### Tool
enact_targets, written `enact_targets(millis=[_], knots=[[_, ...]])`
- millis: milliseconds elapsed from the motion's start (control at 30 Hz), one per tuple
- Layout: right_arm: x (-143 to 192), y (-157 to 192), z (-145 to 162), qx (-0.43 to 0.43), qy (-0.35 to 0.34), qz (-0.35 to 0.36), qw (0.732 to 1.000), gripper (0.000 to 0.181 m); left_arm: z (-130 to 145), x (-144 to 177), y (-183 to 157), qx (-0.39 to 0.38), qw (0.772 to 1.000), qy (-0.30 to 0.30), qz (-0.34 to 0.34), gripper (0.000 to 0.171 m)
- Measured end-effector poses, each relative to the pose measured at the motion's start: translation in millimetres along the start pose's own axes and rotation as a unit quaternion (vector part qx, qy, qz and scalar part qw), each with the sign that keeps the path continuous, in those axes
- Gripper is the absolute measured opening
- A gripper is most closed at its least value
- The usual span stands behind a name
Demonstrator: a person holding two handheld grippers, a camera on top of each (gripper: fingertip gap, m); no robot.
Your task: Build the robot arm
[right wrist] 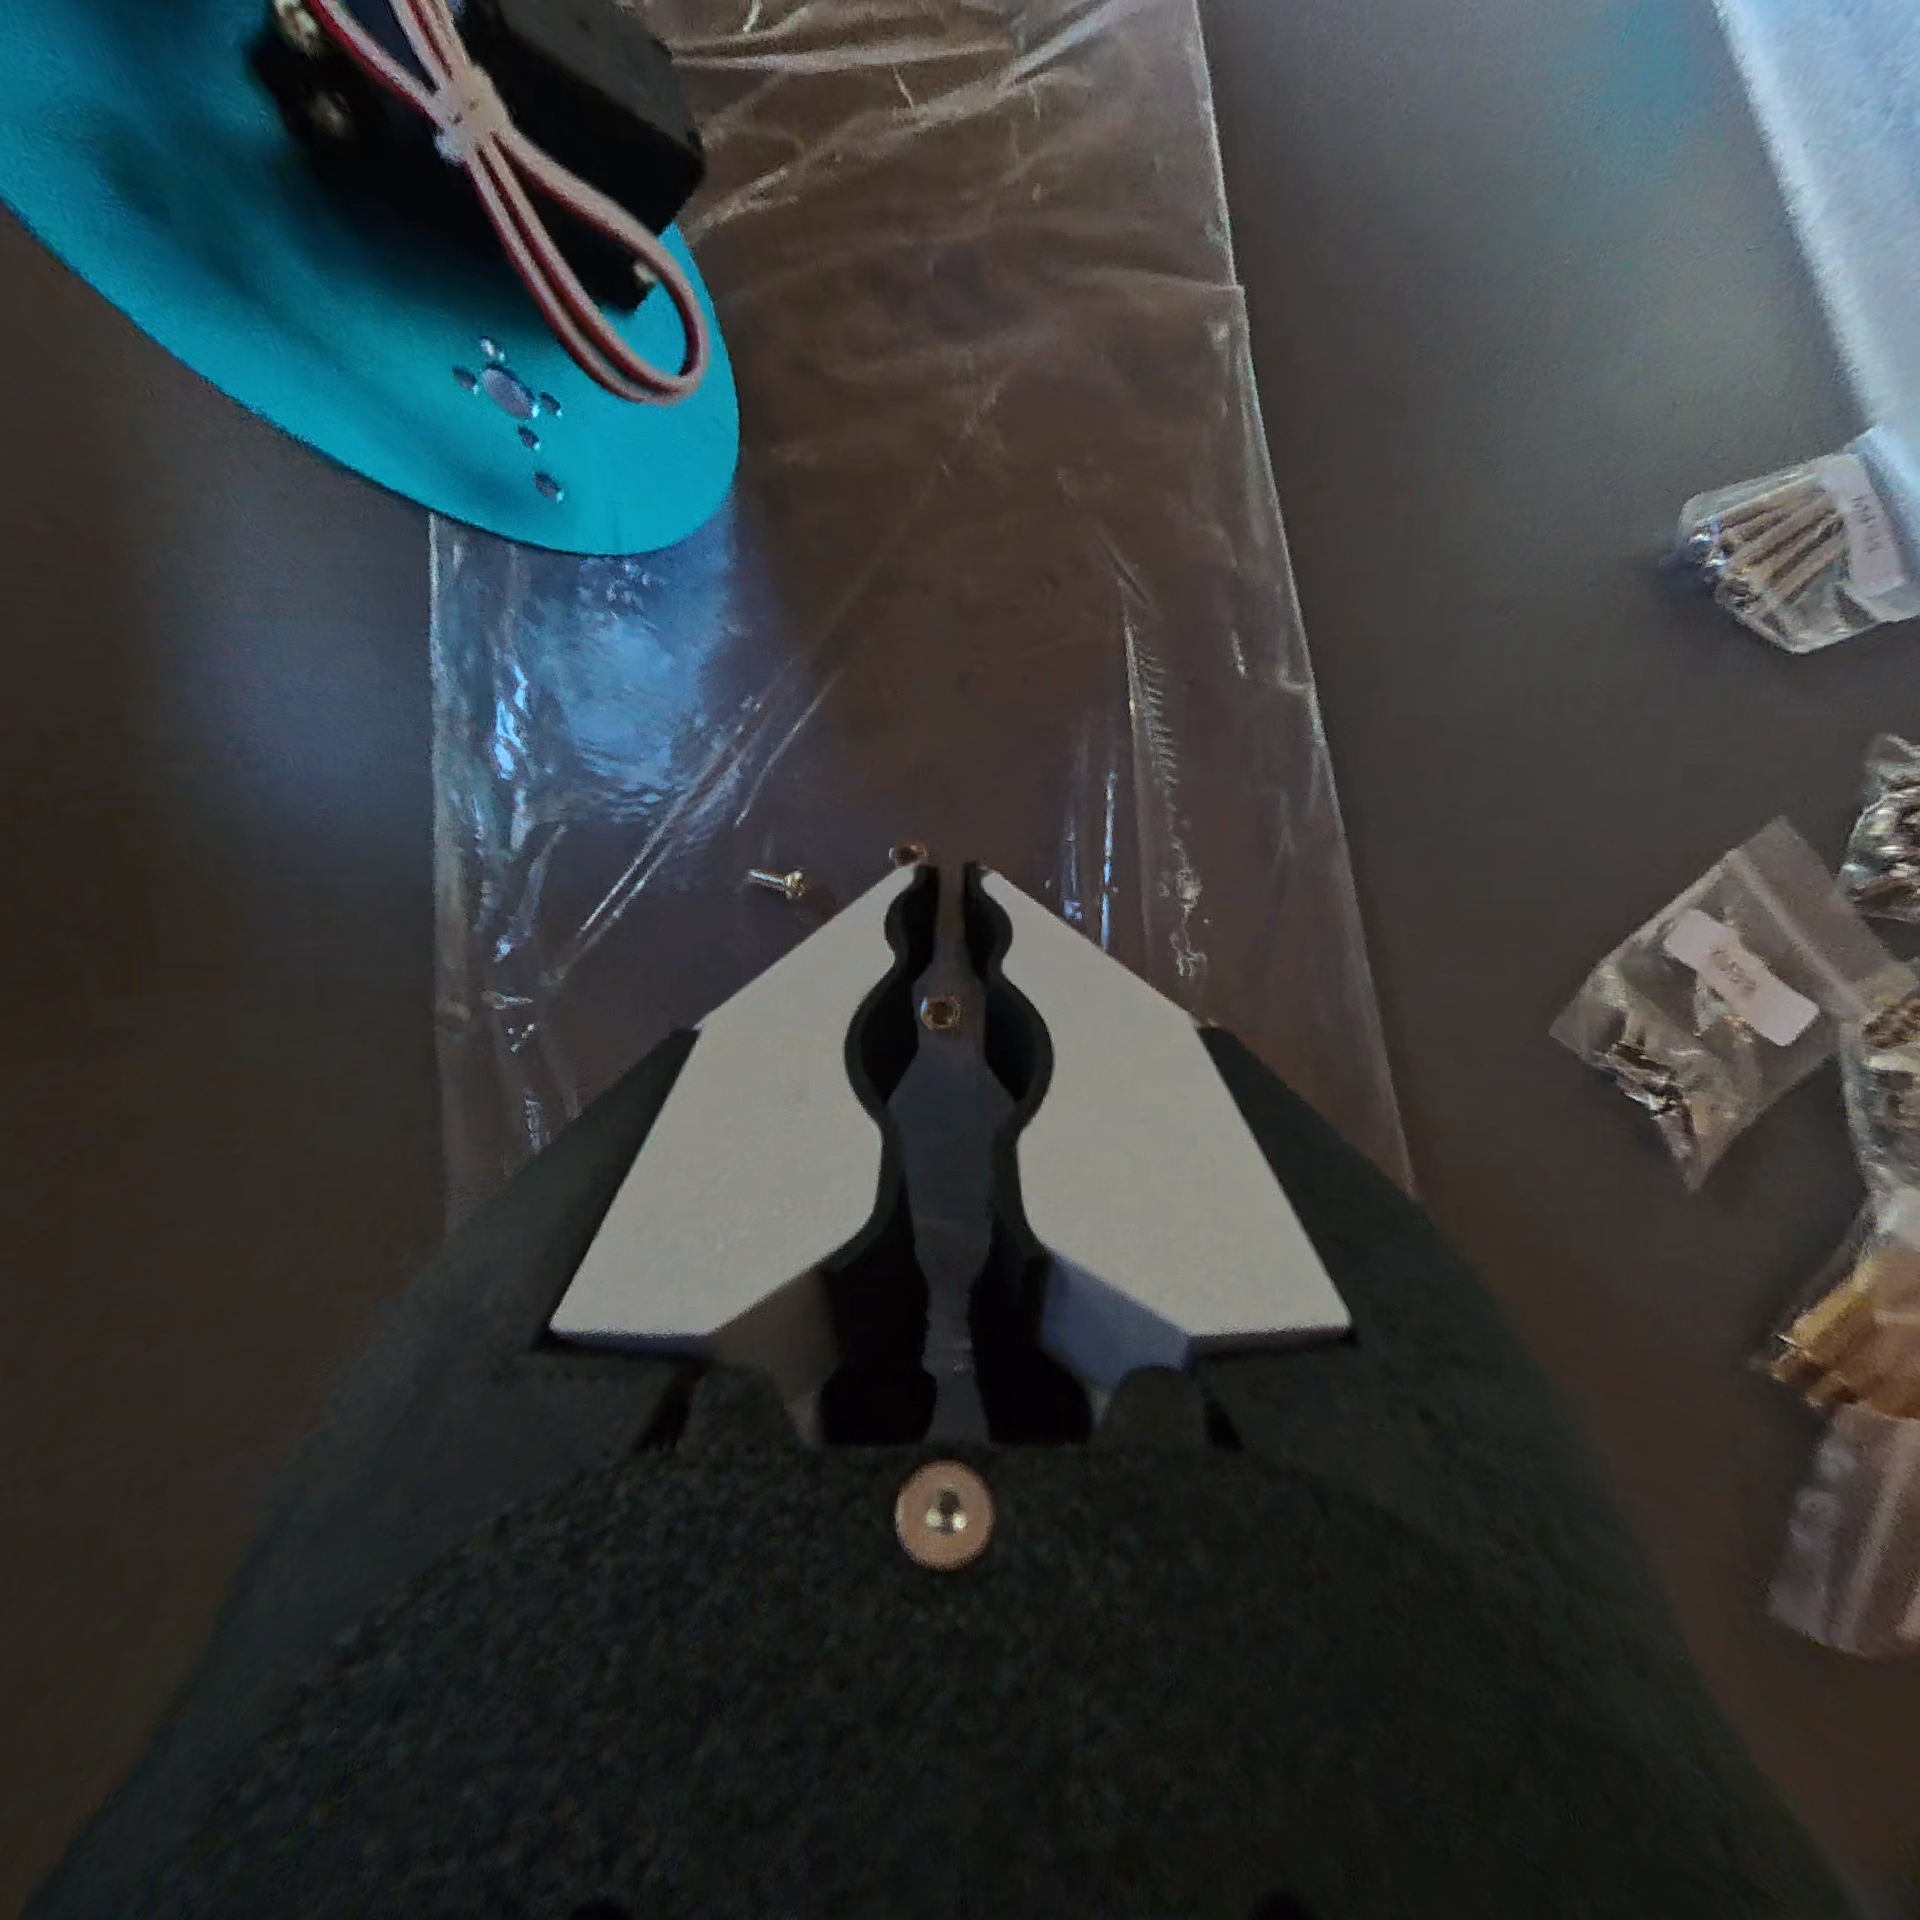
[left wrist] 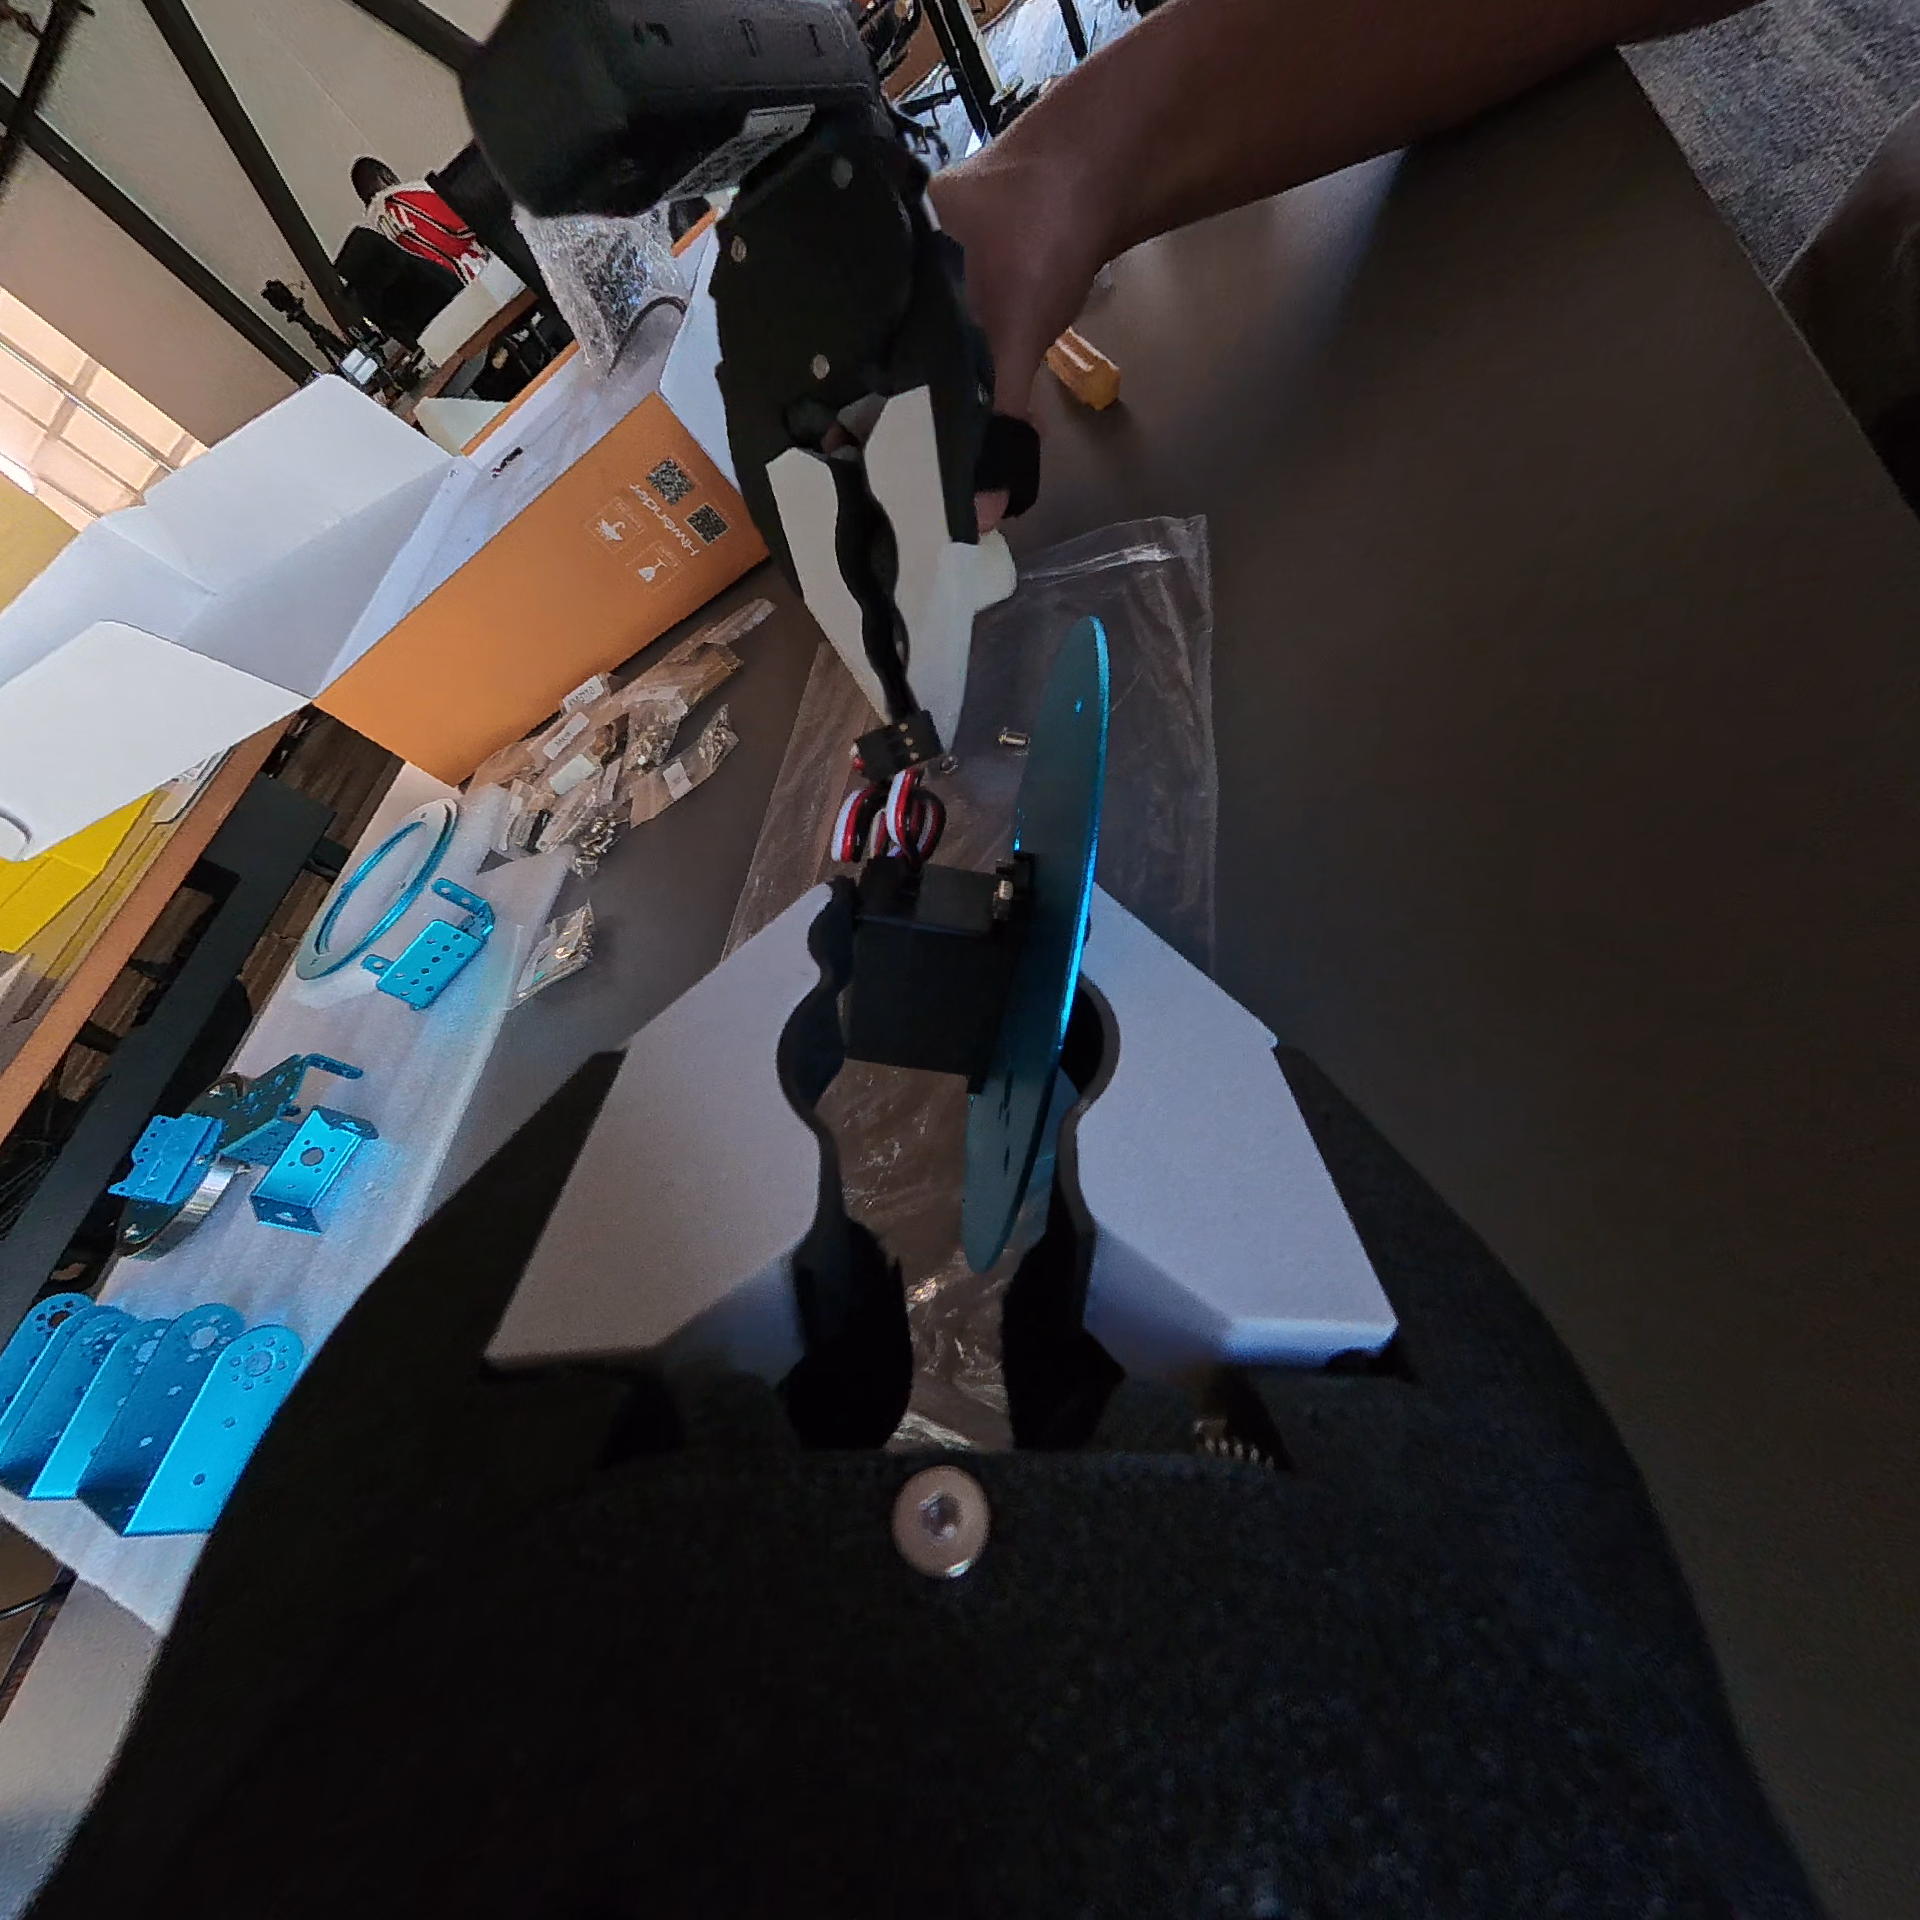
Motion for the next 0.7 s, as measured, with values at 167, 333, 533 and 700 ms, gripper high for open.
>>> enact_targets(millis=[167,333,533,700], knots=[[8.0,4.9,-0.3,0.054,-0.029,-0.024,0.998,0.009,0.2,-0.2,0.4,0.007,1.0,-0.003,0.003,0.037],[3.3,7.0,-3.0,0.057,-0.028,-0.039,0.997,0.011,0.0,-0.9,-0.2,0.007,1.0,-0.004,0.004,0.037],[-7.0,8.3,-3.5,0.079,-0.011,-0.026,0.996,0.006,-0.6,-1.8,-1.4,0.004,1.0,-0.003,0.003,0.037],[-3.0,9.1,-6.9,0.048,-0.016,-0.025,0.998,0.006,-2.3,-4.0,-3.8,-0.008,1.0,0.001,-0.005,0.037]])
Point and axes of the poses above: each gripper's, where its closed fingertips meet, x back along the fingers, z out of its underside, y = z × x across the jaws, the point moved 3 cm from there along x, back along the fingers, and after that the axes turned 8 degrees about -x, right-handed, at the moved point
